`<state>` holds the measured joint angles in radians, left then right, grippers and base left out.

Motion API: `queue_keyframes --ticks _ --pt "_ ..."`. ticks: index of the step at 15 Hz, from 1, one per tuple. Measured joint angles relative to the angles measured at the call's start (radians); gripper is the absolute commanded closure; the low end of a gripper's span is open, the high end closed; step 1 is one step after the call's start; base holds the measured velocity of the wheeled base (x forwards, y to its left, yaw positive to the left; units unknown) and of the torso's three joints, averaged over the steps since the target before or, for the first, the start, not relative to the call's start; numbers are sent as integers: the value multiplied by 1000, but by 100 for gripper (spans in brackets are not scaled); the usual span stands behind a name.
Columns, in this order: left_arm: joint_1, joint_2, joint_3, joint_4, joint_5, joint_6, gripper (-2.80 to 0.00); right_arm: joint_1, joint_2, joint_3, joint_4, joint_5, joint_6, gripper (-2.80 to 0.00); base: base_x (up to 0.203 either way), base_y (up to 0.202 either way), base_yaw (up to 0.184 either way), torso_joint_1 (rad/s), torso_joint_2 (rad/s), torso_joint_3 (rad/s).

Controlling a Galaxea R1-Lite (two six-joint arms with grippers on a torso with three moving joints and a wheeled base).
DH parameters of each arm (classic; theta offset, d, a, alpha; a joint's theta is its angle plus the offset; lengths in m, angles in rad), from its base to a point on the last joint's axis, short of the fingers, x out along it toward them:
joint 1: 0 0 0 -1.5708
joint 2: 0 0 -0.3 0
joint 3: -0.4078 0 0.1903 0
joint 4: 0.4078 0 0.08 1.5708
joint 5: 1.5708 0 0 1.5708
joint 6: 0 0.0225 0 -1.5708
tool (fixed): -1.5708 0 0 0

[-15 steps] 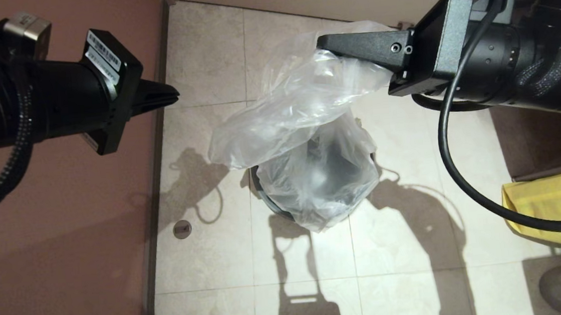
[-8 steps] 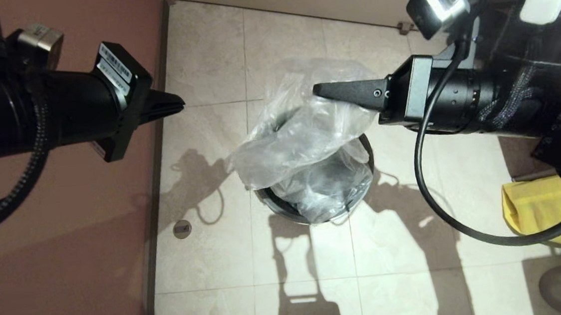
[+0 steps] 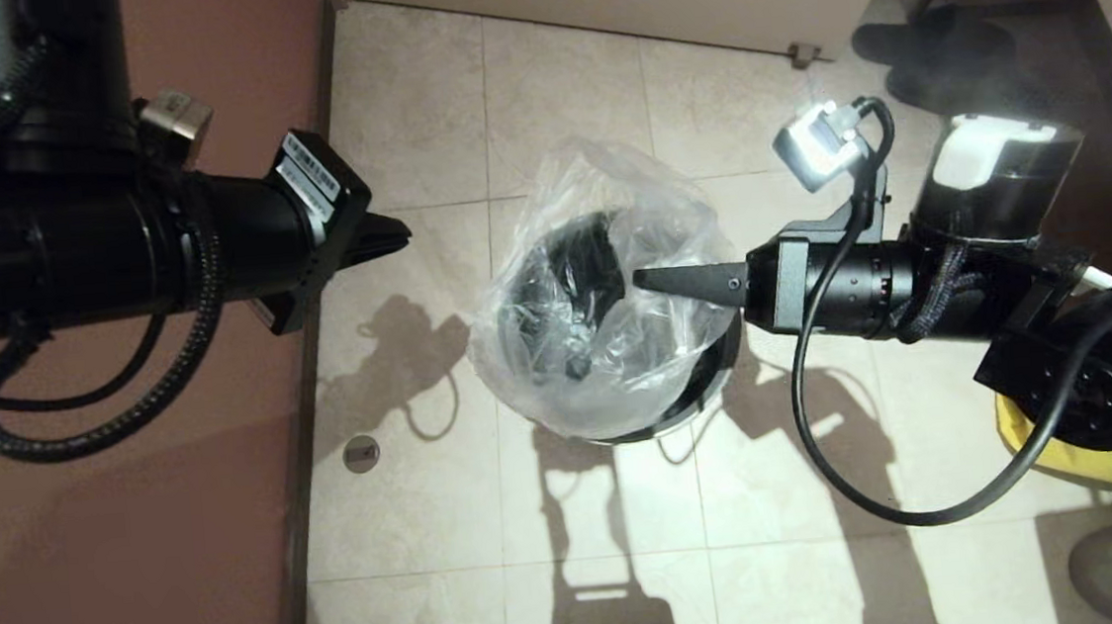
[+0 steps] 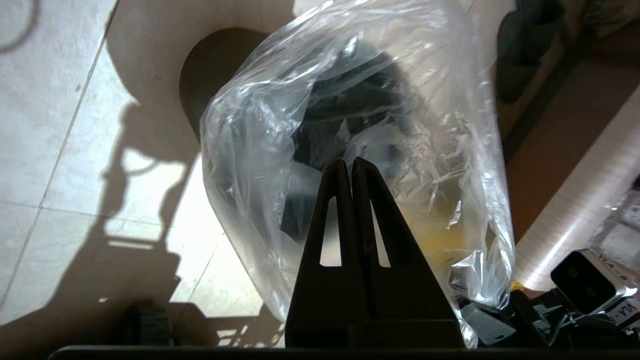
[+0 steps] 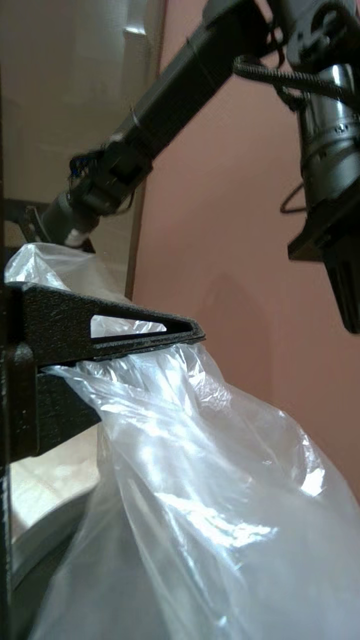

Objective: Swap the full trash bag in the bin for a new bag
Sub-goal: Put the new garbage bag on the trash can

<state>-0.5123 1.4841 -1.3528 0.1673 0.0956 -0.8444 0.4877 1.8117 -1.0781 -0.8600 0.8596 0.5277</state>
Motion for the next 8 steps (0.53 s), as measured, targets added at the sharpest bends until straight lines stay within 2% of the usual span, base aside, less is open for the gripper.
queue_keyframes --ticks 5,8 --pt "9 94 -2 -10 -59 0 0 -64 -1 84 -7 -4 -1 0 0 0 0 0 0 0" --pt "58 143 0 -48 -142 1 0 -79 -14 106 14 -14 -1 0 0 0 0 0 0 0"
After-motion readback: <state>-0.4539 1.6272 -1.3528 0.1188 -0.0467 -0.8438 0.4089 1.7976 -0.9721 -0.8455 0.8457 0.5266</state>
